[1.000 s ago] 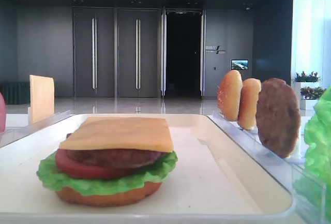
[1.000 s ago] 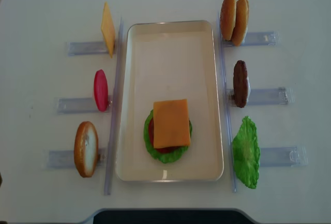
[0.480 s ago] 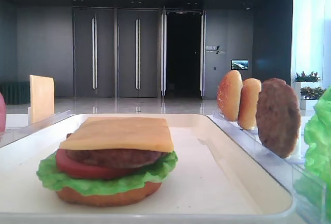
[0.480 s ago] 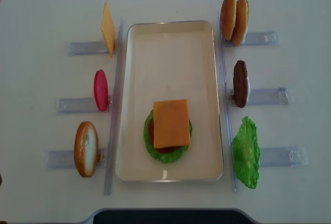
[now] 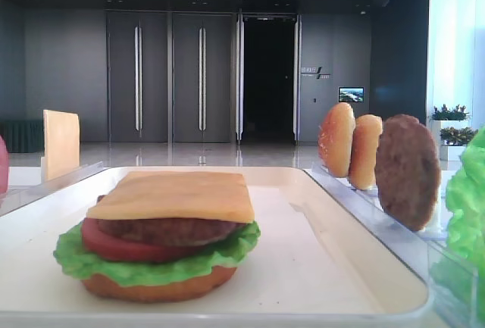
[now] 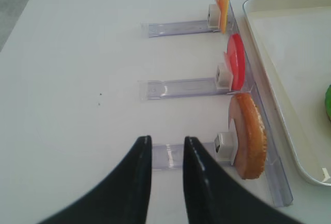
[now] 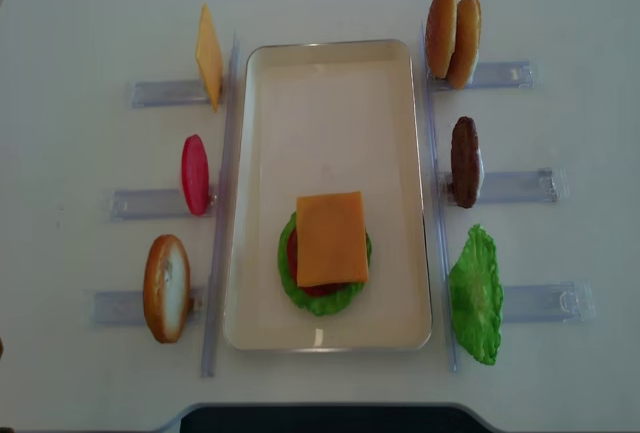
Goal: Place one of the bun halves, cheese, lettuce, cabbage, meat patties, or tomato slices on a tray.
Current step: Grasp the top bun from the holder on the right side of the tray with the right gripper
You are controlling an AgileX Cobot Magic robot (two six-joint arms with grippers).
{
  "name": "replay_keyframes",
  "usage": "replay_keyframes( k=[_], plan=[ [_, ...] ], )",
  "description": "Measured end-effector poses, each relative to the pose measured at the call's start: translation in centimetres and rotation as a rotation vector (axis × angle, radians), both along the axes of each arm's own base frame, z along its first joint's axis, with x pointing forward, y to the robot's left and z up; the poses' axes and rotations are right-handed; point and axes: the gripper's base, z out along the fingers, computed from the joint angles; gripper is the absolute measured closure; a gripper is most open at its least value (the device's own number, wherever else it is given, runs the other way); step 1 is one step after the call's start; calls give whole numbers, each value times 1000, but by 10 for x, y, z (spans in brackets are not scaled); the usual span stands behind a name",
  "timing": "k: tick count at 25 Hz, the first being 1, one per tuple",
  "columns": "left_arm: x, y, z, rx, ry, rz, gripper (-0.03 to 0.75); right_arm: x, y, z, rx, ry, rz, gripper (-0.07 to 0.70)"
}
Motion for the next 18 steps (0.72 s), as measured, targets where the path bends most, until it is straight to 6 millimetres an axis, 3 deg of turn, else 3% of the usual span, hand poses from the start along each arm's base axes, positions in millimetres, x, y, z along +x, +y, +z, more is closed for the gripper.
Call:
replay_keyframes(
  k=[18],
  plan=[
    [0,0,0,0,0,0,556,32,13,-69,-54,144,6,162]
  ],
)
